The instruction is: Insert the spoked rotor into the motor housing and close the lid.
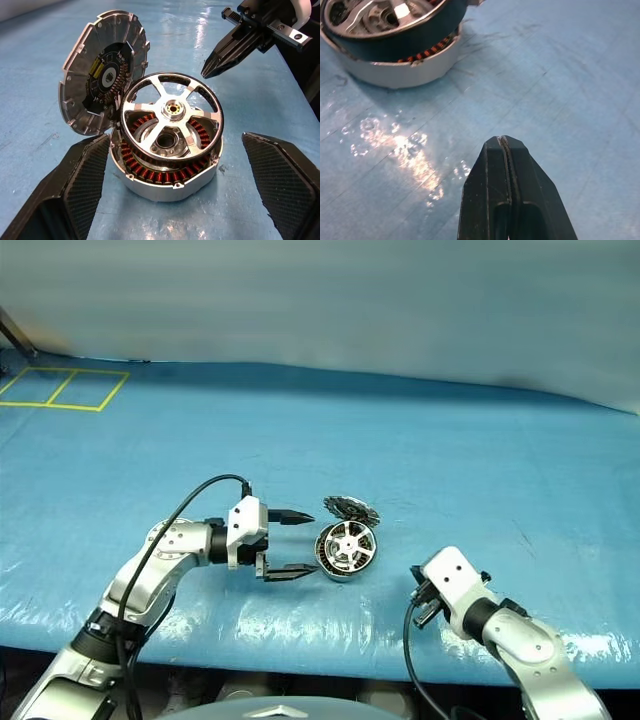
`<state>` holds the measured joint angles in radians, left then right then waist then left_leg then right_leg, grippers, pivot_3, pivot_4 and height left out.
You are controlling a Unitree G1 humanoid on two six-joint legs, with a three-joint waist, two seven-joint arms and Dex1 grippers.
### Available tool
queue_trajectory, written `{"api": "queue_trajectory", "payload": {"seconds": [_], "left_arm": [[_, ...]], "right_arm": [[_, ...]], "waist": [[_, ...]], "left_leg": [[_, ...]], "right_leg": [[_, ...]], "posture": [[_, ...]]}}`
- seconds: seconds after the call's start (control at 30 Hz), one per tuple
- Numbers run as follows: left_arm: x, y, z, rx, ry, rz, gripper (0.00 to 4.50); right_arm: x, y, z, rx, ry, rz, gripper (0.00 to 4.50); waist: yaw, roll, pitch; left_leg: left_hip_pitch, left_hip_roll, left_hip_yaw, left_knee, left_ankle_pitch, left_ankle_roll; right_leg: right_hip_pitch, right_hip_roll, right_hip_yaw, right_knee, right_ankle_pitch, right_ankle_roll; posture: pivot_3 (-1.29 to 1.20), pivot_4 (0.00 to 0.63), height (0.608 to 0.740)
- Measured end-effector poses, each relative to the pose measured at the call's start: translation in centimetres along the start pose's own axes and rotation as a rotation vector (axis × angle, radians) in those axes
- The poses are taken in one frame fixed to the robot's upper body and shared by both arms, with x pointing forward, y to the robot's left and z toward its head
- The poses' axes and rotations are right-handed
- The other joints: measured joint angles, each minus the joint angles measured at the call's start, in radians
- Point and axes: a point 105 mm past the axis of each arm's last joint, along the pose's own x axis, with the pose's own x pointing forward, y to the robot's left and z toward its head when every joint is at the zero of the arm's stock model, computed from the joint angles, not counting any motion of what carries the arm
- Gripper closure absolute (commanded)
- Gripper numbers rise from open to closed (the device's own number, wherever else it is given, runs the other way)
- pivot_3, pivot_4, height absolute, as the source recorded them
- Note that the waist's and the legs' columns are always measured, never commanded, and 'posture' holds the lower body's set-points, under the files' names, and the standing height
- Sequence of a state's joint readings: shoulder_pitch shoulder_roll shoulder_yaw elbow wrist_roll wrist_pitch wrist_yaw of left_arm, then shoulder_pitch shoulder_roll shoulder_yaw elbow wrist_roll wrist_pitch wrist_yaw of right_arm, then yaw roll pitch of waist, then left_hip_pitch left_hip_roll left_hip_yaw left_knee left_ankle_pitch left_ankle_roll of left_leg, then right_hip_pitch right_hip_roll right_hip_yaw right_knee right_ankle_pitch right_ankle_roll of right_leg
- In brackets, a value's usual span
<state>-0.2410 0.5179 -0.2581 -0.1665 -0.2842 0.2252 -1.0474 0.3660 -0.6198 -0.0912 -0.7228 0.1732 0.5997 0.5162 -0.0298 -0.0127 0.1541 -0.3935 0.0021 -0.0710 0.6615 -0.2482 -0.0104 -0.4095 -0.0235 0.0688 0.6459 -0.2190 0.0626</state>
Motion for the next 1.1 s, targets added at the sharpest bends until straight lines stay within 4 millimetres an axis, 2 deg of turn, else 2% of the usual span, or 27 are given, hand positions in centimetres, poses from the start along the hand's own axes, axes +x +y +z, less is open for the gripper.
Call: {"api": "queue_trajectory", "payload": {"seconds": [0.03,0.13,0.23,0.4,0.6,0.73,1.1], "left_arm": [[-0.2,0.1,0.1,0.006,-0.001,0.007,0.01],[-0.5,-0.1,-0.3,0.001,0.01,0.014,0.0],[-0.5,-0.3,-0.6,0.001,0.021,0.016,0.0],[-0.7,-0.3,-1.4,0.033,0.071,0.045,0.0],[-0.2,-0.9,-2.3,0.029,0.087,0.063,0.0],[-0.2,-1.3,-2.8,0.014,0.088,0.077,0.0],[-0.1,-1.7,-3.4,-0.011,0.094,0.097,0.0]], "right_arm": [[0.4,-0.2,1.1,-0.007,-0.045,0.001,4.5],[1.3,1.0,4.0,-0.078,-0.14,0.088,3.88],[2.1,3.5,5.6,-0.161,-0.173,0.254,2.89],[2.6,5.1,6.9,-0.241,-0.189,0.407,1.24],[3.5,6.2,8.2,-0.318,-0.211,0.495,1.24],[4.5,5.8,7.5,-0.332,-0.163,0.503,1.24],[5.0,3.8,5.6,-0.419,-0.034,0.468,1.24]], "waist": [[-0.003,0.0,0.0],[-0.006,0.001,0.0],[-0.002,0.0,0.001],[0.003,-0.001,0.001],[0.003,0.0,0.001],[0.004,0.0,0.001],[0.006,0.0,0.001]], "left_leg": [[0.0,0.0,0.0,0.0,0.0,0.0],[0.0,0.0,0.0,-0.001,0.0,0.0],[-0.001,-0.001,-0.002,-0.002,0.0,0.0],[-0.001,-0.002,-0.001,-0.001,0.0,0.0],[-0.001,-0.001,-0.001,-0.001,0.0,0.0],[-0.001,-0.001,-0.001,-0.001,0.0,0.0],[-0.001,-0.001,-0.001,-0.001,0.0,0.0]], "right_leg": [[0.0,0.001,0.0,0.0,0.0,0.0],[-0.001,0.001,0.0,0.0,0.0,-0.001],[-0.001,0.0,-0.001,-0.001,0.0,-0.001],[0.0,-0.001,-0.001,-0.002,0.0,0.0],[0.0,-0.001,-0.001,-0.002,0.0,0.0],[-0.001,-0.001,-0.001,-0.002,0.0,0.0],[-0.001,-0.001,-0.001,-0.001,0.0,0.0]], "posture": [[0.0,0.15,0.74],[0.0,0.15,0.74],[0.0,0.15,0.74],[0.0,0.15,0.74],[0.0,0.15,0.74],[0.0,0.15,0.74],[0.0,0.15,0.74]]}}
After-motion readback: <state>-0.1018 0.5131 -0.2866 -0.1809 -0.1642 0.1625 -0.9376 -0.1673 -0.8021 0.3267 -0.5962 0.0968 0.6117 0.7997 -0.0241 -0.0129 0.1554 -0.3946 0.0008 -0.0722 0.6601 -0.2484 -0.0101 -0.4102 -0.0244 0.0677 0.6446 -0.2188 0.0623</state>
